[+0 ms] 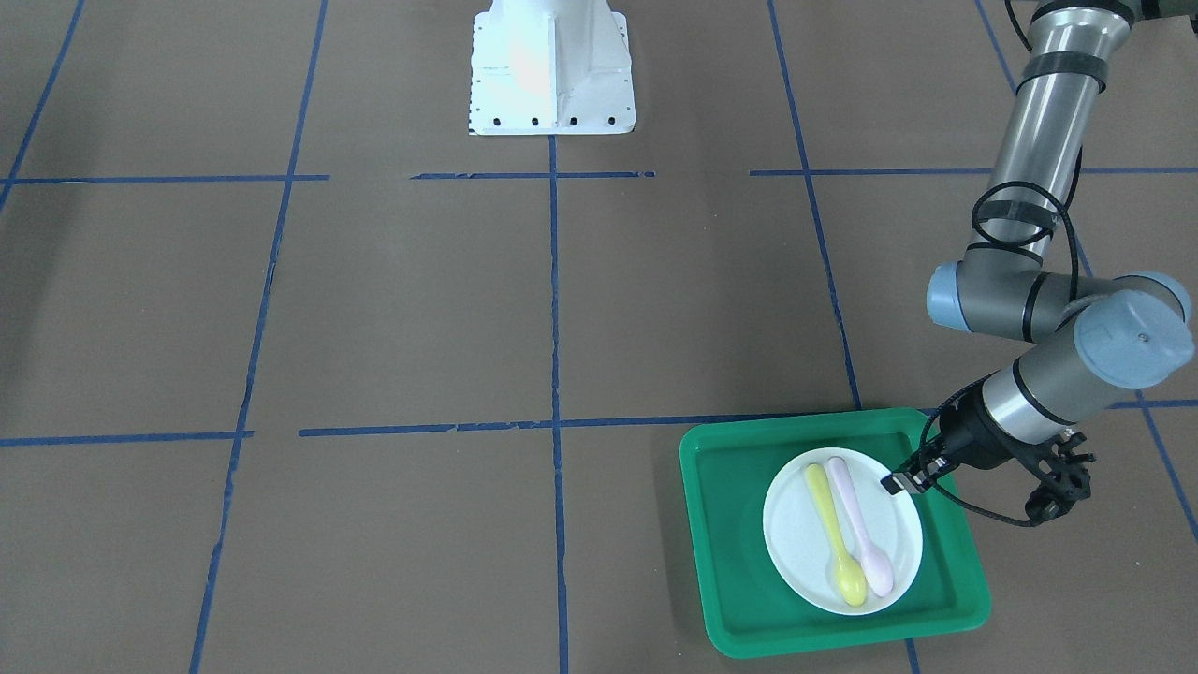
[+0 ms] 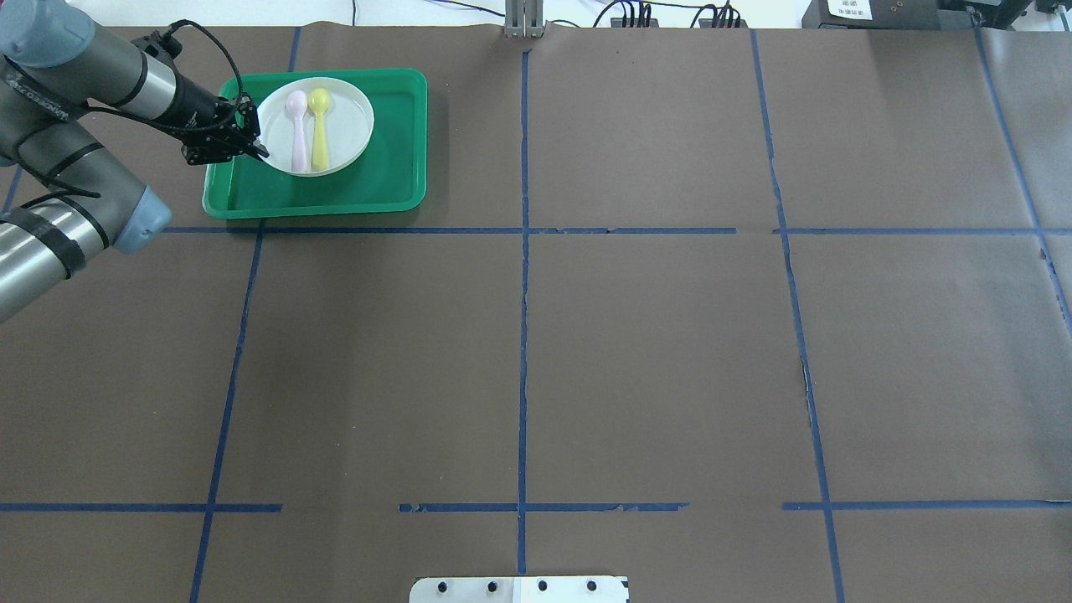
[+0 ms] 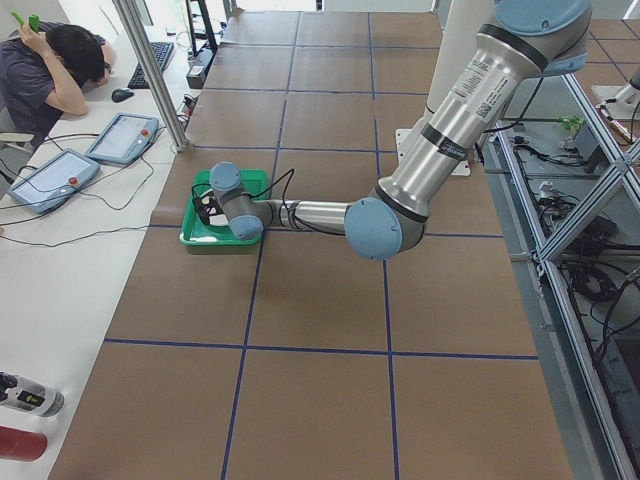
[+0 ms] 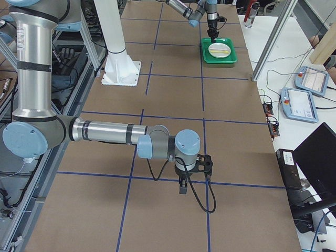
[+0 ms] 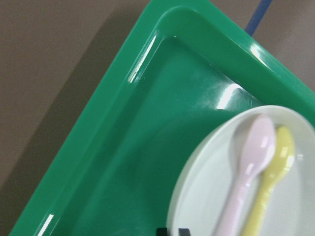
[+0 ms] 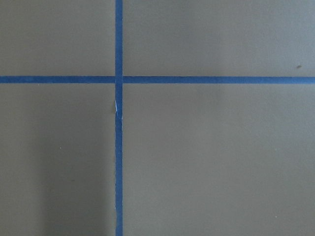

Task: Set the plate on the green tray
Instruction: 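Open the left gripper and release the plate onto the tray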

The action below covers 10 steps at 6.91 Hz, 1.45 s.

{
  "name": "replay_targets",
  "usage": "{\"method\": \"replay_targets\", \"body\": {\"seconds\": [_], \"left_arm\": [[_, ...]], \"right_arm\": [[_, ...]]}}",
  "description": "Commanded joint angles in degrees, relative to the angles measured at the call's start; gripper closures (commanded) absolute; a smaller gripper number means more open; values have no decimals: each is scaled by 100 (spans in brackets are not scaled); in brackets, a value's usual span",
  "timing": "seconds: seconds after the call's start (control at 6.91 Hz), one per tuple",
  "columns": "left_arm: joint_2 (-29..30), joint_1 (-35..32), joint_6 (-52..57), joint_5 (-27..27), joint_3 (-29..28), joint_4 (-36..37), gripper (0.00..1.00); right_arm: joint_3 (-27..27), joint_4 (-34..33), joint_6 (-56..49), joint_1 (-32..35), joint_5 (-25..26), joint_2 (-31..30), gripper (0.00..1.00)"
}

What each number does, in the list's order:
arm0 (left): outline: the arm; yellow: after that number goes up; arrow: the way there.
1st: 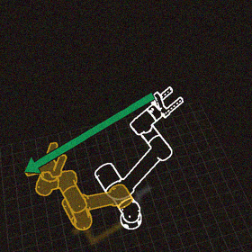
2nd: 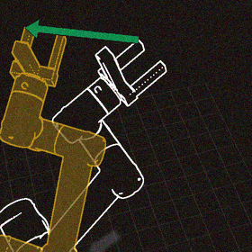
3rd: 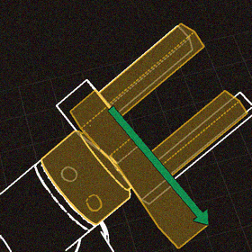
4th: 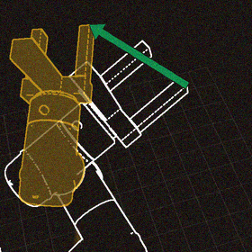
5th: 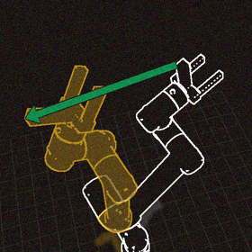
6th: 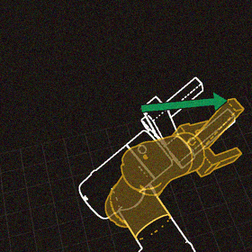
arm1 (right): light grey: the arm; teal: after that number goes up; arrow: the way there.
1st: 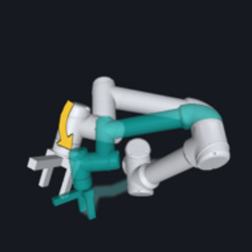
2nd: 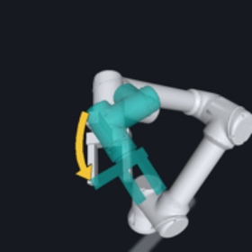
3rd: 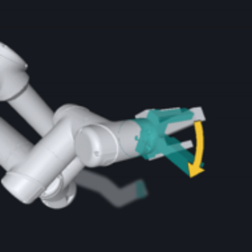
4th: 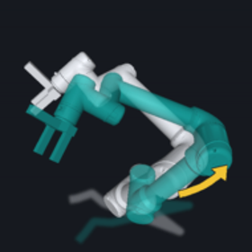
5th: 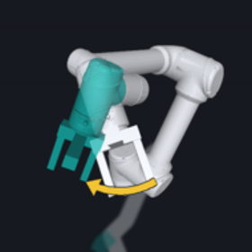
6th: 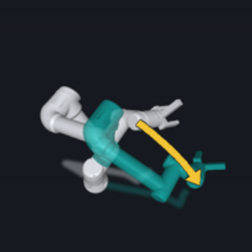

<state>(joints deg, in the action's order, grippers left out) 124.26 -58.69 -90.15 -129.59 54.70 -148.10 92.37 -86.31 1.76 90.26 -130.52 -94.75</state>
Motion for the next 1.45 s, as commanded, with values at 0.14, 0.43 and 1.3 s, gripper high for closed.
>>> {"method": "replay_targets", "body": {"seconds": [0.14, 0.43, 1.3], "left_arm": [[-33, -2, 15, -13, 75, -140, 0], [-487, -256, 399, -721, 1211, 453, 0], [-1440, -1152, 5644, 159, 4582, 5018, 0]], "right_arm": [[0, 0, 0, 0, 0, 0, 0], [0, 9, 0, 0, 0, 0, 0], [0, 0, 0, 0, 0, 0, 0]]}}
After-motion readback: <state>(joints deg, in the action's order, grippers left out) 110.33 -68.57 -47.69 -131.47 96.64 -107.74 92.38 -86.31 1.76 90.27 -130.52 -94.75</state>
